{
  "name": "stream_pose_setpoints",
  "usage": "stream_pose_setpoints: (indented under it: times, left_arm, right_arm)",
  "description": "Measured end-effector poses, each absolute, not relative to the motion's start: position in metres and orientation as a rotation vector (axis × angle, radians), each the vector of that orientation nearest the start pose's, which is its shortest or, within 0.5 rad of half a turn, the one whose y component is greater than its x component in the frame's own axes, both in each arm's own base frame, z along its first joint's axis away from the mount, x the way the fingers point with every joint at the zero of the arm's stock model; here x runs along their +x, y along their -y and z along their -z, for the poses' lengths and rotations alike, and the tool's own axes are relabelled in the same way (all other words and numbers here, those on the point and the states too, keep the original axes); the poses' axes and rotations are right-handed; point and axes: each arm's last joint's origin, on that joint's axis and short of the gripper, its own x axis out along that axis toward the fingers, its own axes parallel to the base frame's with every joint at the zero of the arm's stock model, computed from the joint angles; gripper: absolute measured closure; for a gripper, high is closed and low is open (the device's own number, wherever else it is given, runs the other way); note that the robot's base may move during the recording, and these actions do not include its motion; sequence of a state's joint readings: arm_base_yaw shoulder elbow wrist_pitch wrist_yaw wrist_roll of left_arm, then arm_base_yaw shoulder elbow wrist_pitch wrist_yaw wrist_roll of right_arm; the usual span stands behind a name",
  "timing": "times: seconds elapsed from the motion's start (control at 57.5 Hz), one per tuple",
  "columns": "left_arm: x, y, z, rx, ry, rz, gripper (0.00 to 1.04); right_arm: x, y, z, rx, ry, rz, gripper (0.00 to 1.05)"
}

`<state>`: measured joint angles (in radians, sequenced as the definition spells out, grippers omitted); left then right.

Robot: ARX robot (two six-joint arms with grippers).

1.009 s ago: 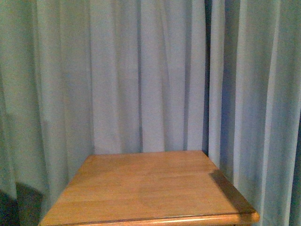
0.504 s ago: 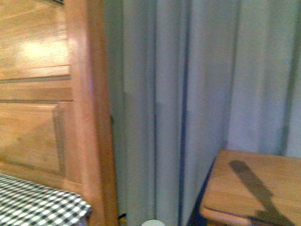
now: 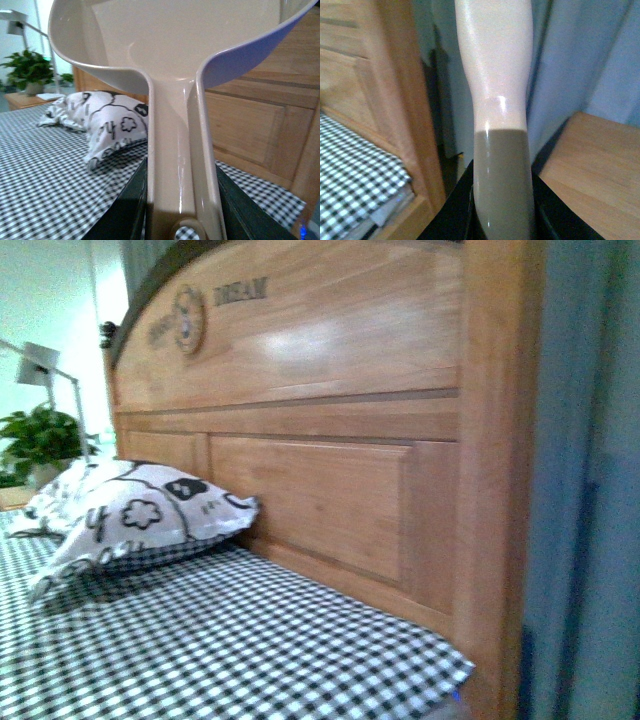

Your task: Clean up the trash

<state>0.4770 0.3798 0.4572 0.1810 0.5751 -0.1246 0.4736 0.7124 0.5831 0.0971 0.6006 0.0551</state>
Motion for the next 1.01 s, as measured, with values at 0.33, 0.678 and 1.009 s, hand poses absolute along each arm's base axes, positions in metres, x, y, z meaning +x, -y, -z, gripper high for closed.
stream_pose_setpoints:
  times: [0.33,0.678,1.009]
  left_arm:
    - [0.099,-0.033,-0.304,0.006,0.217,0.112,0.77]
    - [0.099,-0.034,-0.304,0.005,0.217,0.113,0.77]
    - [0.109,-0.041,-0.303,0.009,-0.064,0.014,0.77]
  right_arm:
    - [0.152,-0.060,-0.301,0.039,-0.024,0.127,0.85]
    - [0.153,-0.061,-0.300,0.032,-0.030,0.118,0.85]
    - [0.152,-0.060,-0.301,0.035,-0.026,0.124,0.85]
